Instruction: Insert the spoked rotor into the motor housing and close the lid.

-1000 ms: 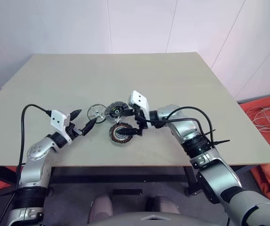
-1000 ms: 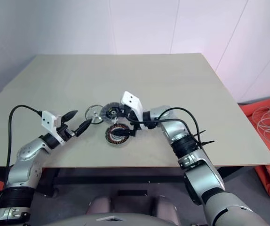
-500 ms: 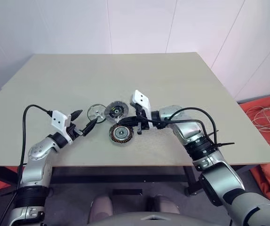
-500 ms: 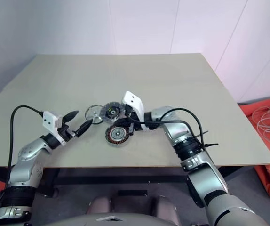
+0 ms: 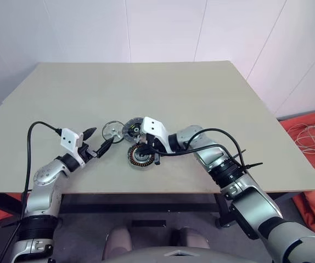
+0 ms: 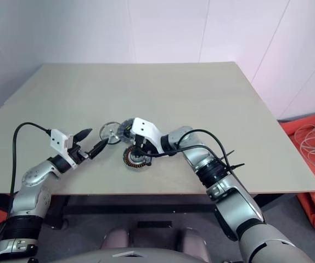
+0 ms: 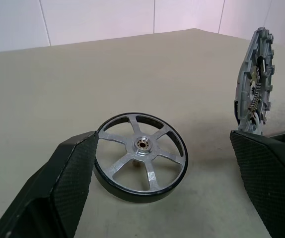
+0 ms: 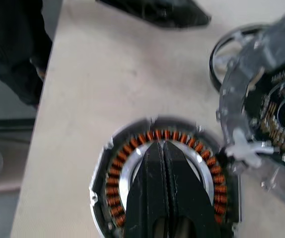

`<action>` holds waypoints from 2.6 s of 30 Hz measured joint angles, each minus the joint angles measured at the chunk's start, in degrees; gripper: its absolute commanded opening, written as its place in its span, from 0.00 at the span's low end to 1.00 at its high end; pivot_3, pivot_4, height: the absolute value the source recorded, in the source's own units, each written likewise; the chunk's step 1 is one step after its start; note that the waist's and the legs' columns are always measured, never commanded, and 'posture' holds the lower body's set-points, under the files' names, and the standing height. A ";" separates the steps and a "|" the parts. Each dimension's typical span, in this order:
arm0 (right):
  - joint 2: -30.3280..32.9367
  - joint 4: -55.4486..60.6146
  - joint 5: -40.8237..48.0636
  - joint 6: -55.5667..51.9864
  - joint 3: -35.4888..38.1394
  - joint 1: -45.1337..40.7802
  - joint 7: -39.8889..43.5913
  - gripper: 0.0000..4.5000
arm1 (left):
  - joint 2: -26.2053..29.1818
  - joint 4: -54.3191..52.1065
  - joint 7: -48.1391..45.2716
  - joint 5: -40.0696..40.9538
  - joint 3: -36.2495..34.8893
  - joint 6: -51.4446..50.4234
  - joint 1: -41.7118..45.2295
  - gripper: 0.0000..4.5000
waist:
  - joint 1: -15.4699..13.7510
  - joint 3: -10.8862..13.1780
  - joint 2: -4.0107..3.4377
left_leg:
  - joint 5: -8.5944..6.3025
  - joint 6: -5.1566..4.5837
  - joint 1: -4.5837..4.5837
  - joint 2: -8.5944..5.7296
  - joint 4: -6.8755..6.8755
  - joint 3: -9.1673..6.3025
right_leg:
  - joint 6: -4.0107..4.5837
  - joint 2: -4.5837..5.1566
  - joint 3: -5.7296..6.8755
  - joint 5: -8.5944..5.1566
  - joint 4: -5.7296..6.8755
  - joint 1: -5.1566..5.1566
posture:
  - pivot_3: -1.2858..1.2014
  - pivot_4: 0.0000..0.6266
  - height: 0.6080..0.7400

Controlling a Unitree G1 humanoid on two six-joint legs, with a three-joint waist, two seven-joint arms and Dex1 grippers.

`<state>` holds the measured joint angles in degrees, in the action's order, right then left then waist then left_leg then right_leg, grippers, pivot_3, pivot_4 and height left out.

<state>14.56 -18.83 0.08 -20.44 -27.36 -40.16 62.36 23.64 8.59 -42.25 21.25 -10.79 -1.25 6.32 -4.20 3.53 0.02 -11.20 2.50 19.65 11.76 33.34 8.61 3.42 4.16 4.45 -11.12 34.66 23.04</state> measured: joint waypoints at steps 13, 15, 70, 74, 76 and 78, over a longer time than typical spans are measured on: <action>2.14 1.24 1.36 -2.29 2.06 2.93 0.35 0.00 | -0.21 0.37 0.12 -0.07 0.25 0.93 0.21 1.00 | -0.11 -0.01 0.01 | 0.00 0.00 -0.02 0.00 0.00 0.00 | 0.00 0.00 0.00 0.00 0.00 -0.07 | 0.52 0.00 1.00; 1.96 1.24 1.61 -2.35 2.19 3.04 0.19 0.00 | -0.22 0.21 0.21 -0.07 0.36 0.74 0.43 1.00 | -0.10 -0.01 0.01 | 0.00 0.01 -0.02 0.00 0.00 0.00 | 0.00 0.00 0.00 0.00 0.02 -0.08 | 0.52 0.00 1.00; 17.84 20.10 15.67 -10.94 13.71 9.96 4.88 0.99 | -7.27 0.50 22.44 22.94 -14.85 -41.73 7.29 1.00 | -1.71 -0.03 0.04 | 0.02 0.00 0.01 -0.04 0.31 -0.02 | -0.07 0.00 0.08 -0.03 -0.03 -0.16 | 0.52 0.00 1.00; 17.82 20.10 15.82 -10.82 13.72 9.98 4.49 0.99 | -8.57 3.77 22.17 24.18 -15.47 -43.55 10.22 1.00 | -2.06 -0.03 0.04 | 0.01 -0.03 0.01 -0.05 0.39 -0.05 | -0.10 0.02 0.09 -0.03 -0.06 -0.25 | 0.52 0.00 1.00; 17.71 20.11 15.86 -10.81 13.71 9.97 4.08 0.99 | -9.47 5.59 21.96 24.34 -15.48 -44.26 12.04 1.00 | -2.33 -0.04 0.04 | 0.01 -0.03 0.01 -0.06 0.42 -0.05 | -0.11 0.03 0.12 -0.04 -0.06 -0.28 | 0.52 0.00 1.00; 17.65 20.11 15.86 -10.81 13.71 9.97 3.77 0.99 | -10.17 6.74 21.60 24.36 -15.29 -44.48 13.11 1.00 | -2.68 -0.04 0.04 | 0.01 -0.04 0.01 -0.05 0.46 -0.06 | -0.13 0.03 0.12 -0.04 -0.08 -0.31 | 0.52 0.00 1.00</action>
<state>32.22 1.28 15.95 -31.25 -13.64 -30.19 66.12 13.47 15.34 -20.66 45.61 -26.07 -45.72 19.43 -6.88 3.50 0.06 -11.19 2.46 19.66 11.71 33.80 8.56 3.29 4.19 4.57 -11.16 34.58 22.72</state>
